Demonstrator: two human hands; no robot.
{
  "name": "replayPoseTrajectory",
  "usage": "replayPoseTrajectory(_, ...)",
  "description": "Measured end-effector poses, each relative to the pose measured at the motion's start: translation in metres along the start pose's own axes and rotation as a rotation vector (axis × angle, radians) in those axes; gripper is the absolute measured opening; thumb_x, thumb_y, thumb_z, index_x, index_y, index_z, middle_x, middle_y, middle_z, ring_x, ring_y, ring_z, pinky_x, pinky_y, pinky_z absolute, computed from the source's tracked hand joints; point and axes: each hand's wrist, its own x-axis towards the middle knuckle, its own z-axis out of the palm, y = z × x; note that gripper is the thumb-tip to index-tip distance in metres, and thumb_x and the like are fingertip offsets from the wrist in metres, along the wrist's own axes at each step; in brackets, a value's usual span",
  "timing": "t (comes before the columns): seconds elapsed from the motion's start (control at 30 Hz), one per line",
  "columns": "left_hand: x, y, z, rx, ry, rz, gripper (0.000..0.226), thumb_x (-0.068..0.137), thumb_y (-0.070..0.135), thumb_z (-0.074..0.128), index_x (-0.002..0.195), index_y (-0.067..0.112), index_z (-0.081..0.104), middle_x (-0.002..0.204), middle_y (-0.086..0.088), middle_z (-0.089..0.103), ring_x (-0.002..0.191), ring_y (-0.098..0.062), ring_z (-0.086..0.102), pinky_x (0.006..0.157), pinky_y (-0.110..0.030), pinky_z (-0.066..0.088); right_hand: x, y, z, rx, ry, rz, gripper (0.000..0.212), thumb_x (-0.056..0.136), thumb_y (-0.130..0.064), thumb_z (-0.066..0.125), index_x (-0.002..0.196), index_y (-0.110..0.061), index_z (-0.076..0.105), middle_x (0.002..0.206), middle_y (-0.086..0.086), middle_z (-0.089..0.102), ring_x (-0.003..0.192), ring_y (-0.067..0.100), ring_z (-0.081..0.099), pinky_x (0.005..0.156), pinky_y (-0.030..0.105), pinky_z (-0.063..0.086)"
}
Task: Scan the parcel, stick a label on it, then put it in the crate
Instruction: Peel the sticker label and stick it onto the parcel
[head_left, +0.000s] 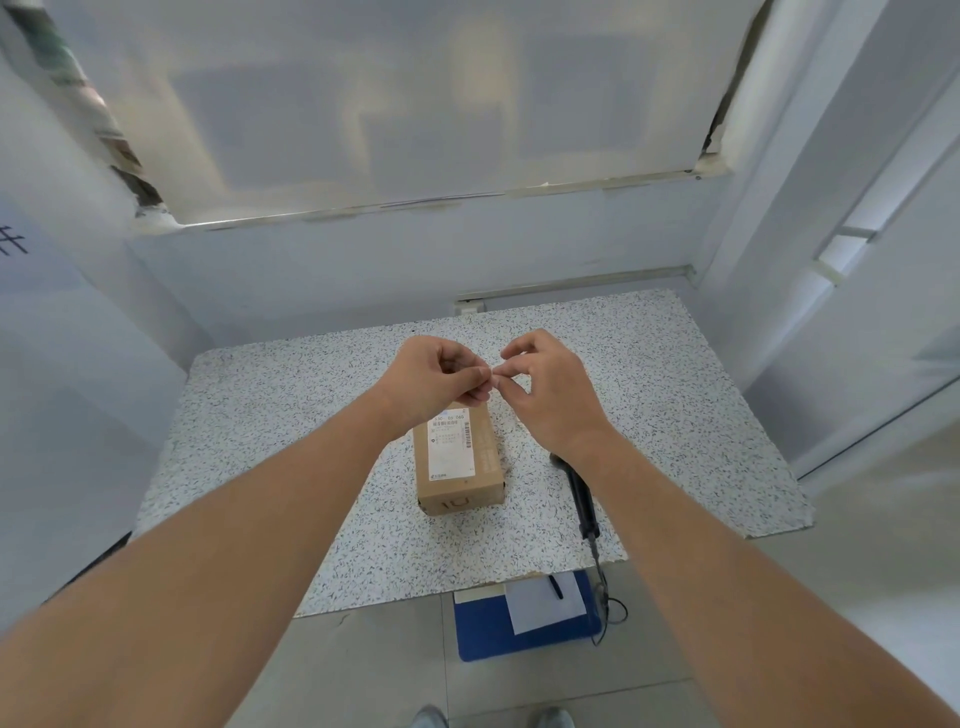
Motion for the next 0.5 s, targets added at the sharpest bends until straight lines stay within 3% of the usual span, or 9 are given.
replayPoseTrajectory(0.5, 0.0101, 0.0040, 0.0030, 0.140, -0.024, 0.060, 0.009, 0.095, 0.004, 0.070, 0.097, -0.004, 0.074, 0.087, -0.018, 0.078, 0.077, -0.022, 0.077, 0.075, -0.026, 0.062, 0.0053, -0.0026, -0.0059, 0.002, -0.023, 0.063, 0.017, 0.094, -0.029, 0.074, 0.093, -0.014, 0.082, 0.112, -0.007, 0.064, 0.107, 0.010, 0.058, 0.089, 0.029, 0.048)
